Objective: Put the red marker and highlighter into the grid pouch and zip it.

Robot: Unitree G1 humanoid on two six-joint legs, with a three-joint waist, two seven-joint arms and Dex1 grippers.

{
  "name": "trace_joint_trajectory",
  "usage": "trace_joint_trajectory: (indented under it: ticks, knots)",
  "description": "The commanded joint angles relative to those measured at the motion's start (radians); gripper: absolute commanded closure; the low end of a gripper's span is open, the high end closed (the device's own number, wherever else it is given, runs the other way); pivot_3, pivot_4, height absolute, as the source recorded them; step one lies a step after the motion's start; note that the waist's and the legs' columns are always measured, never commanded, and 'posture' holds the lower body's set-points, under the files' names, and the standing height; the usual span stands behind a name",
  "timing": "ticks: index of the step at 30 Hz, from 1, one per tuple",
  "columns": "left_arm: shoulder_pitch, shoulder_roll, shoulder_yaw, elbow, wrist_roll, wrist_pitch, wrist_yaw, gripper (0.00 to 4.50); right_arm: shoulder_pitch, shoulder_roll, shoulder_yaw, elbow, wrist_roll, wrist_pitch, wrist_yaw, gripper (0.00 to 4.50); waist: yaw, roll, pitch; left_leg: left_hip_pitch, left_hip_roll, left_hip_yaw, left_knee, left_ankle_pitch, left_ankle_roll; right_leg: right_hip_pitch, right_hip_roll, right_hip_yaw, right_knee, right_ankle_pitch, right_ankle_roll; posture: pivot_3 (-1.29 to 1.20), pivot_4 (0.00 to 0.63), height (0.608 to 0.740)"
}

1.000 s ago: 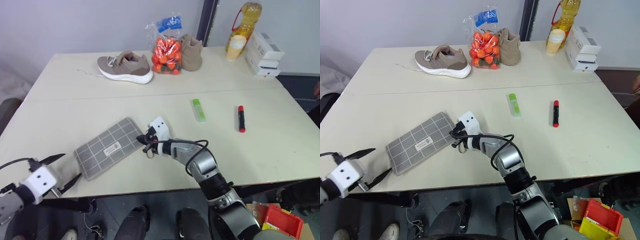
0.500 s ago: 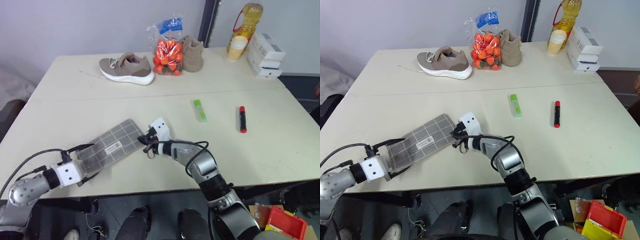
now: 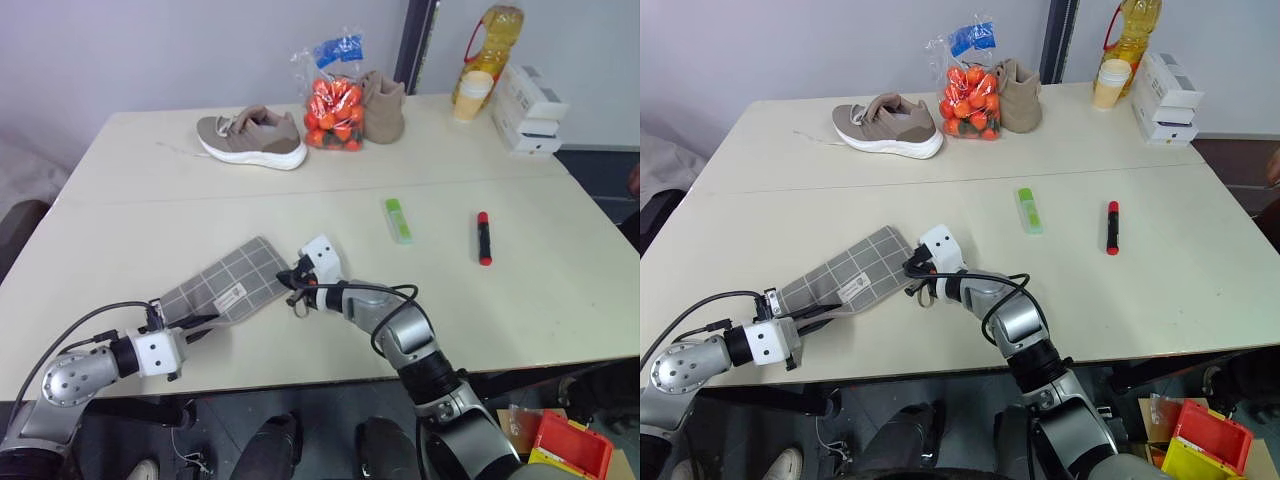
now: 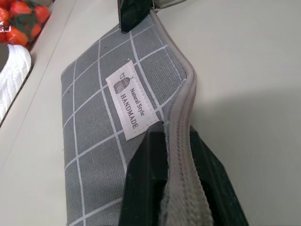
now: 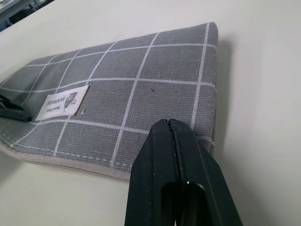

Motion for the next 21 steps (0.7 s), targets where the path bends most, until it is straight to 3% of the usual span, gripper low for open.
trace_joint_trajectory:
  ticks: [1,5,7,10,15,21]
  knots:
    - [-0.003,-0.049,0.021,-0.115,-0.105,0.147,0.051,4.44,-0.017,0.006,-0.047,-0.034,0.007,-0.052,-0.011,4.50,0.001,0.000,0.000,0.000,0.000,0.000,0.000,0.000,0.000,0.000,0.000,0.000,0.000,0.000,0.000,0.00,0.150,0.740]
    - [-0.030,-0.105,0.033,-0.221,-0.157,0.313,0.111,4.44,-0.047,-0.056,-0.093,-0.080,-0.003,-0.097,0.002,4.50,-0.001,0.000,0.000,0.000,0.000,0.000,0.000,0.000,0.000,0.000,0.000,0.000,0.000,0.000,0.000,0.00,0.150,0.740]
    - [-0.072,-0.149,0.020,-0.257,-0.162,0.382,0.156,4.50,-0.067,-0.109,-0.133,-0.104,0.003,-0.091,0.009,3.96,0.001,0.000,0.000,0.000,0.000,0.000,0.000,0.000,-0.001,-0.001,0.001,0.000,0.001,0.000,0.000,0.00,0.150,0.740]
    - [-0.133,-0.212,-0.004,-0.266,-0.134,0.437,0.209,4.50,-0.088,-0.175,-0.180,-0.125,0.032,-0.040,0.037,2.65,0.001,-0.001,0.000,0.000,0.000,-0.001,0.000,0.001,-0.001,0.000,0.001,-0.001,0.001,0.000,0.000,0.00,0.150,0.740]
    - [-0.200,-0.292,-0.050,-0.250,-0.101,0.463,0.249,4.50,-0.100,-0.209,-0.239,-0.160,0.082,0.053,0.037,0.03,-0.007,-0.001,0.000,0.000,0.000,0.001,-0.004,0.002,-0.002,0.002,0.001,0.000,0.001,0.000,0.000,0.00,0.150,0.740]
    - [-0.224,-0.326,-0.084,-0.236,-0.094,0.455,0.236,4.50,-0.102,-0.202,-0.234,-0.161,0.060,0.061,0.007,0.03,-0.005,-0.001,0.000,0.000,0.001,0.001,-0.006,0.003,-0.004,0.000,0.001,0.002,0.002,0.000,0.000,0.00,0.150,0.740]
